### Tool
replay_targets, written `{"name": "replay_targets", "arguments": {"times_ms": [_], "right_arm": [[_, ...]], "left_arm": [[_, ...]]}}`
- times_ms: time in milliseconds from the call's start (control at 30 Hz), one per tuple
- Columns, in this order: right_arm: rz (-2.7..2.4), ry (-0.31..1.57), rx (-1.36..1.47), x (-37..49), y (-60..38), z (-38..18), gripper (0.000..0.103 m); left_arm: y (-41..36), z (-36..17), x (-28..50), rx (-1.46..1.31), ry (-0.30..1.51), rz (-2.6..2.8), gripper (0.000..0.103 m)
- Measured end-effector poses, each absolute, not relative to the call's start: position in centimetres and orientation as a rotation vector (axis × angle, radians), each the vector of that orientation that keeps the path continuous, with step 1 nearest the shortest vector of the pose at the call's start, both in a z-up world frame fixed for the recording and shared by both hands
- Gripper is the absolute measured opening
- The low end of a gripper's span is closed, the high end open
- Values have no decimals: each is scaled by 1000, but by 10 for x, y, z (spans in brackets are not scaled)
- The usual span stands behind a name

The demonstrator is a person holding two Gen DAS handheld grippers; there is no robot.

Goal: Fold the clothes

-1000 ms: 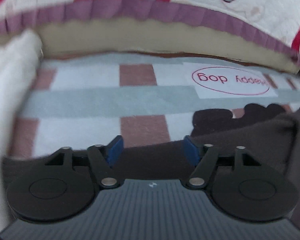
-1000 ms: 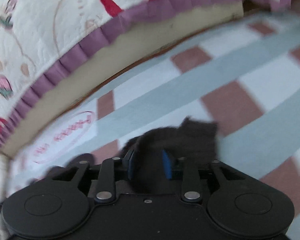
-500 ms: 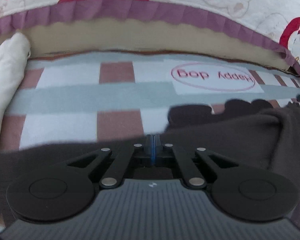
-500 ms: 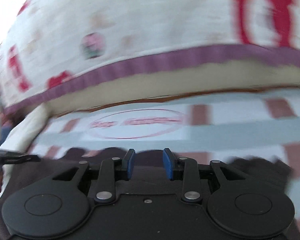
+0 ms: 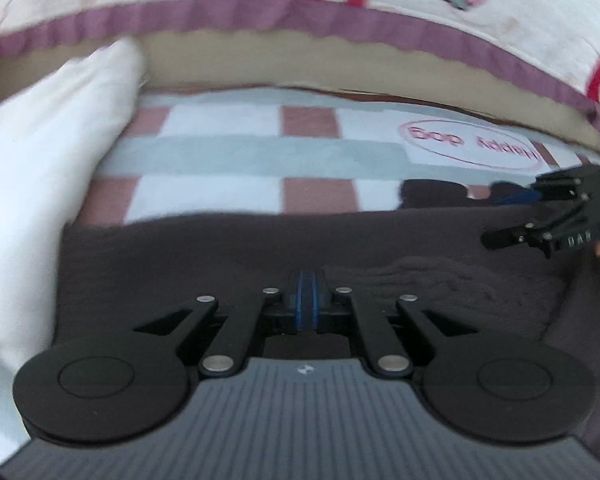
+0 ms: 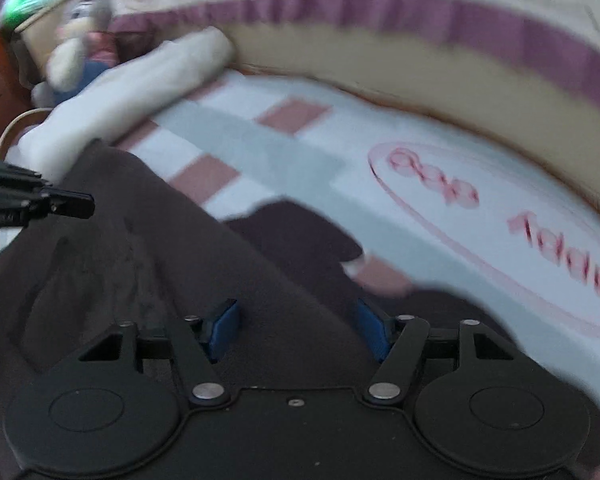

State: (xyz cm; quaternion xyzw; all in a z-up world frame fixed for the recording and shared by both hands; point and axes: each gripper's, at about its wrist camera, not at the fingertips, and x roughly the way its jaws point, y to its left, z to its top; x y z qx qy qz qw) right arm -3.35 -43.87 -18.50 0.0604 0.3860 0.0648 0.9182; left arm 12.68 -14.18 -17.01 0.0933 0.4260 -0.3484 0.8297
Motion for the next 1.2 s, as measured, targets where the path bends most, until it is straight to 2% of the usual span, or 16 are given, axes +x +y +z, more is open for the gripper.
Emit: {"name": "replay_targets", "arguments": {"times_ms": [100, 167, 267, 333, 367, 400, 533, 600, 667, 767, 800, 867, 900, 1100, 1200], "right_arm": [[181, 781, 71, -35, -424, -187, 10], [210, 766, 31, -39, -413, -187, 10], [239, 725, -35, -77, -385, -180, 10], [262, 749, -81, -95, -368, -188, 7], [279, 767, -104, -102, -360, -193, 0], [299, 789, -109, -106, -355, -197, 0], [329, 804, -213, -120, -333, -208, 1], [324, 808, -152, -116, -342, -205, 1], [288, 787, -52, -111, -361, -200, 5], [142, 754, 49, -106, -398, -194, 32], [86, 741, 82, -106, -414, -192, 36], [-29, 725, 130, -107, -445, -192, 36], [-84, 724, 129, -106, -457, -195, 36], [-245, 855, -26, -111, -494, -215, 36], [-231, 876, -3, -114, -495, -216, 37]], "left_arm": [[-120, -169, 129, 84, 892, -700, 5], [-111, -163, 126, 49, 855, -680, 10], [-110, -153, 119, 14, 801, -683, 22], [-112, -146, 114, -8, 769, -693, 34], [-117, -146, 113, -15, 766, -696, 37], [-121, -146, 113, -22, 763, -700, 42], [-141, -150, 114, -34, 757, -712, 46], [-156, -156, 120, 2, 766, -719, 46], [-173, -163, 128, 53, 776, -726, 47], [-197, -171, 132, 116, 798, -750, 47], [-206, -173, 131, 147, 801, -770, 47], [-226, -176, 127, 208, 807, -808, 54], [-235, -178, 125, 238, 810, -827, 61], [-292, -189, 115, 419, 825, -940, 67], [-304, -197, 123, 317, 910, -989, 68]]}}
